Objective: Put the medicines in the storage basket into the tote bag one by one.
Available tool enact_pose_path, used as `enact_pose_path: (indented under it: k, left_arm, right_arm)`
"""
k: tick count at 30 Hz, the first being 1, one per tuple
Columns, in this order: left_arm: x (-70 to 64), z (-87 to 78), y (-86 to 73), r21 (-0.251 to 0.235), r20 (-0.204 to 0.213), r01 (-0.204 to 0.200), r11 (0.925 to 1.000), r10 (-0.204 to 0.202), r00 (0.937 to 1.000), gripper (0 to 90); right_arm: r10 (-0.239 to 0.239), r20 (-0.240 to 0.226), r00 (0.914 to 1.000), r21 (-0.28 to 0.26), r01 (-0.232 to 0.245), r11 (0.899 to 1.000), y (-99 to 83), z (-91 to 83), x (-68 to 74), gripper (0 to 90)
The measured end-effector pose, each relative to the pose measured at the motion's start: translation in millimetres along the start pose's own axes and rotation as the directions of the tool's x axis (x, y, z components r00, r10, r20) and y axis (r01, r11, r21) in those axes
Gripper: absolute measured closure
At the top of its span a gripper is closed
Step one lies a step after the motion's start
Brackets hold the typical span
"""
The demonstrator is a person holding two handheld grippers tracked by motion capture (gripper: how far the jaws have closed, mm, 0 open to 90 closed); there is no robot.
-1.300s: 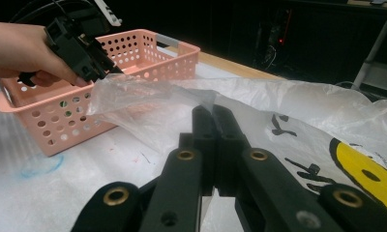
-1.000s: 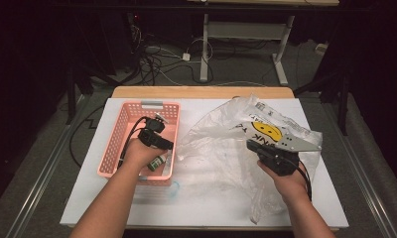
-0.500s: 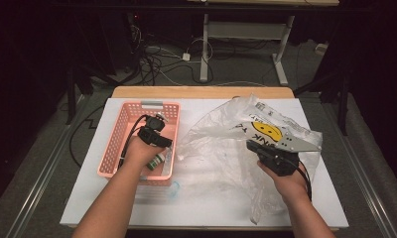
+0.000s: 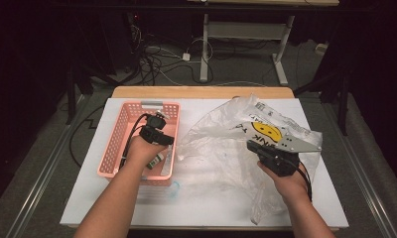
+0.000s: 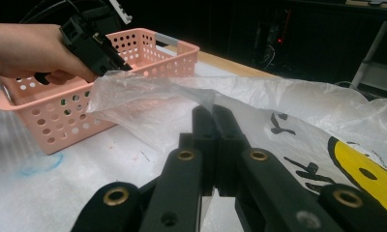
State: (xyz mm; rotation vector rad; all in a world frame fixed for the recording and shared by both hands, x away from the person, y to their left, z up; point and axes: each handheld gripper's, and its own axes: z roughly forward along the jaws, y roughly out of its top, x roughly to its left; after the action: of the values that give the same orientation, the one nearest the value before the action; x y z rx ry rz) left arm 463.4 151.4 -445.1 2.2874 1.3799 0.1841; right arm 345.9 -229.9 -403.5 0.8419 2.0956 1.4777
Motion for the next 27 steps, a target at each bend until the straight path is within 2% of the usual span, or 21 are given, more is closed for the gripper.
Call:
enact_pose_path:
  k: [6,13,16,19,20,22,24,27]
  left_arm:
    - [-0.1,2.8,2.6,-0.006,-0.015,-0.012,0.9999,0.012,0.9998,44.8]
    - [-4.1,4.4,7.9,-0.017,-0.071,-0.052,0.9985,0.05,0.9962,51.2]
    - [-8.0,4.8,8.6,-0.021,-0.086,-0.082,0.9964,0.08,0.9931,60.4]
    - [-9.9,5.8,8.9,-0.026,-0.079,-0.093,0.9953,0.091,0.9928,73.3]
    - [-10.0,6.1,8.9,-0.028,-0.08,-0.094,0.9952,0.091,0.9926,73.3]
    - [-10.2,6.4,8.8,-0.025,-0.096,-0.1,0.9946,0.097,0.9906,79.1]
    - [-9.7,6.4,8.8,-0.008,-0.122,-0.108,0.9941,0.106,0.9869,83.7]
    - [-5.7,8.0,6.4,0.032,-0.147,-0.108,0.9936,0.112,0.9827,83.8]
  right_arm:
    - [0.0,-0.001,1.0,0.005,0.0,1.0,-0.7,1.4,0.6,90.0]
    - [0.0,-0.003,1.0,0.008,0.0,1.0,-1.2,2.1,1.2,90.0]
    - [-0.002,-0.003,1.0,0.008,0.002,1.0,-1.2,1.8,0.7,90.0]
    - [-0.003,-0.003,1.0,0.009,0.003,1.0,-1.6,2.5,0.8,90.0]
    - [-0.003,-0.003,1.0,0.009,0.003,1.0,-1.6,2.5,0.8,90.0]
    - [-0.001,-0.003,1.0,0.011,0.001,1.0,-1.9,2.4,0.9,90.0]
    - [0.0,-0.002,1.0,0.01,0.0,1.0,-2.2,1.9,0.8,90.0]
    - [0.001,-0.002,1.0,0.01,-0.001,1.0,-2.4,1.8,0.8,90.0]
